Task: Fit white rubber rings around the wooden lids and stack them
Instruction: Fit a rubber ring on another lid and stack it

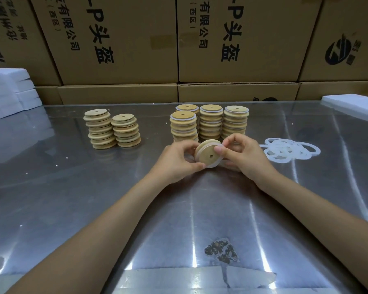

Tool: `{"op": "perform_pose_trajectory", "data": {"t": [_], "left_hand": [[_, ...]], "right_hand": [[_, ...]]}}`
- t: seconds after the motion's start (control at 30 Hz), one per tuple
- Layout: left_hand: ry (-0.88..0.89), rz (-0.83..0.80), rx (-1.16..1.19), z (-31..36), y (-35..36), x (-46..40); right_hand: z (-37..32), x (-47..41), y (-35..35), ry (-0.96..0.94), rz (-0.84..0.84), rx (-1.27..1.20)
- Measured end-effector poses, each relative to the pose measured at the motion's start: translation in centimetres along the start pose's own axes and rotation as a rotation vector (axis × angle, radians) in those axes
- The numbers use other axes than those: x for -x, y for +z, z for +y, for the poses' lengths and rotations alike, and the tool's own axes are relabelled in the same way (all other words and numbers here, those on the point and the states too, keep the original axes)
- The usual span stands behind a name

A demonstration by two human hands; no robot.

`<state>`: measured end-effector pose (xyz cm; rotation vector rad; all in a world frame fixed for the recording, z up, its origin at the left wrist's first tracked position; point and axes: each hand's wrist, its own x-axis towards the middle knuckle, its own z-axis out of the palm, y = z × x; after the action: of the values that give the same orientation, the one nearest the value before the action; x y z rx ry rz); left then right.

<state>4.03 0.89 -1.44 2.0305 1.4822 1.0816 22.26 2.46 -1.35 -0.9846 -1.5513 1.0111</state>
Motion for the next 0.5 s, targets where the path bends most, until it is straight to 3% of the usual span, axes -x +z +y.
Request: {"op": "perform_pose_trajectory", "data": {"t": [0.17, 0.37, 0.5], "left_hand": [[-0.024, 0.066, -0.031, 0.31, 0.32, 0.22], [-0.152, 0.032, 0.299, 0.78, 0.24, 0.08], [-0.18, 0.024, 0.483, 1.01, 0.79, 0.38]], "right_hand": [[-0.23, 0.07, 0.31, -0.022, 0.031, -0.024], [-0.43, -0.08, 0.01, 0.14, -0.001, -0.306], [-0.69, -0.06, 0.13, 0.04, 0.054, -0.159]]}}
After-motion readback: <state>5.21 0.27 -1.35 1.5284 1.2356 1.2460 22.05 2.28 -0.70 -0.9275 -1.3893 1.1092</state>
